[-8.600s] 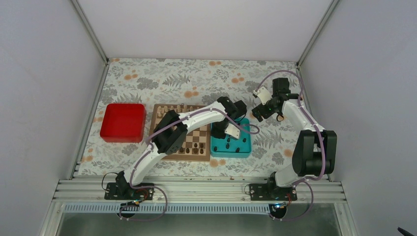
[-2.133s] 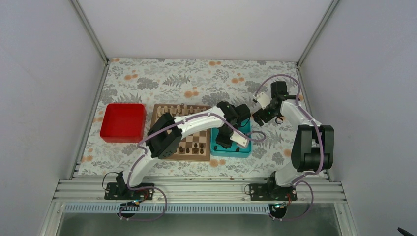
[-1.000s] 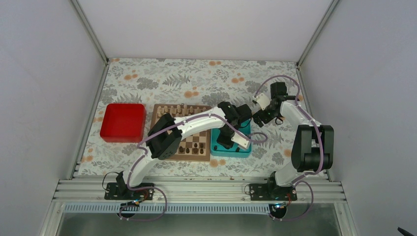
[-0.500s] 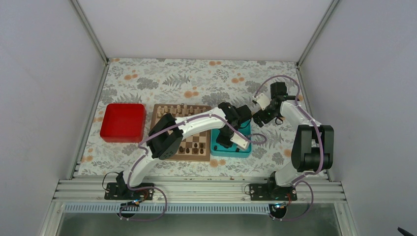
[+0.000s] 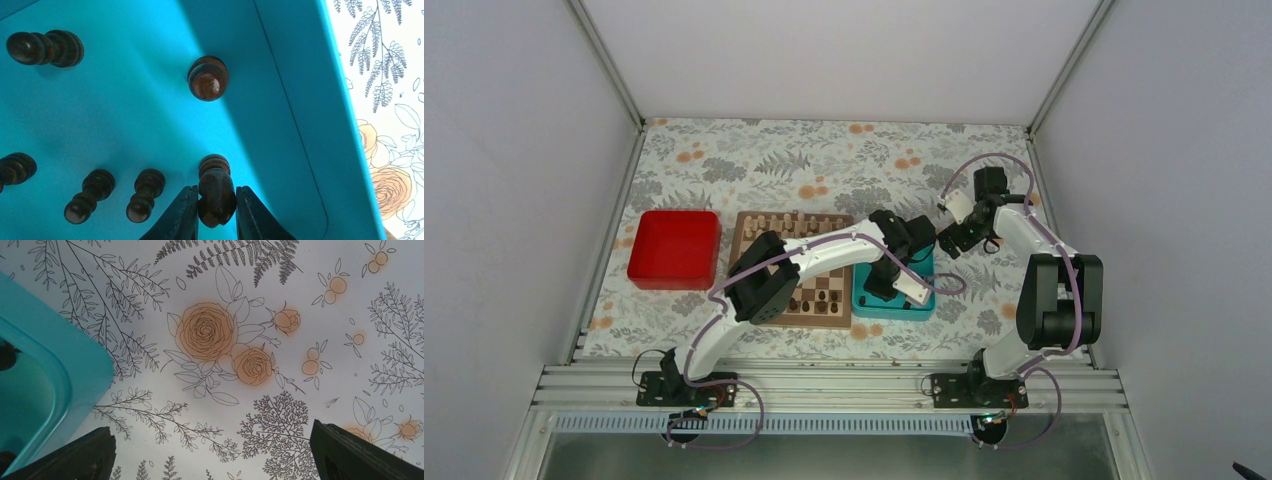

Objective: Set up the chess pieces on the board
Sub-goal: Pick up the chess piece from the storage box.

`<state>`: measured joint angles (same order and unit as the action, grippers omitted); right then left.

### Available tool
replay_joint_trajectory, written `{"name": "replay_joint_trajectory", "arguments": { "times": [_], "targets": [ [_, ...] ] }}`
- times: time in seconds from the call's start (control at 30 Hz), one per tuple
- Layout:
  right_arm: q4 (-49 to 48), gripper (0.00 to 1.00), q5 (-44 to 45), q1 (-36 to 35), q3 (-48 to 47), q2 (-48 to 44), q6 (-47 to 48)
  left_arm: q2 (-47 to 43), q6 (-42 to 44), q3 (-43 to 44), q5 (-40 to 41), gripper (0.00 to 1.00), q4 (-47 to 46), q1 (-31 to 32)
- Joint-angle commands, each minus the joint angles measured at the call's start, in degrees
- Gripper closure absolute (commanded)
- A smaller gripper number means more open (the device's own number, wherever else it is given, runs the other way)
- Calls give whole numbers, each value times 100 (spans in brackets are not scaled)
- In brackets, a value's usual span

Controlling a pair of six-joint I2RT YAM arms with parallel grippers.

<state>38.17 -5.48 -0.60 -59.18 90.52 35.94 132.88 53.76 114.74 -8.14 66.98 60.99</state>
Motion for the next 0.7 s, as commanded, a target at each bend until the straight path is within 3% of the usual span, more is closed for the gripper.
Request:
{"name": "replay_joint_trajectory", "arguments": {
  "times": [0.0, 0.3, 0.67],
  "targets": [
    [-17, 0, -59, 44, 49, 54, 63, 124, 91, 30, -21, 81, 26, 68],
    [-11, 0, -51, 47, 55, 53, 64, -57, 55, -35, 92, 94, -39, 62],
    [-1, 0, -29, 55, 44, 54, 59, -701, -10, -25, 826, 94, 19, -165]
  ]
}}
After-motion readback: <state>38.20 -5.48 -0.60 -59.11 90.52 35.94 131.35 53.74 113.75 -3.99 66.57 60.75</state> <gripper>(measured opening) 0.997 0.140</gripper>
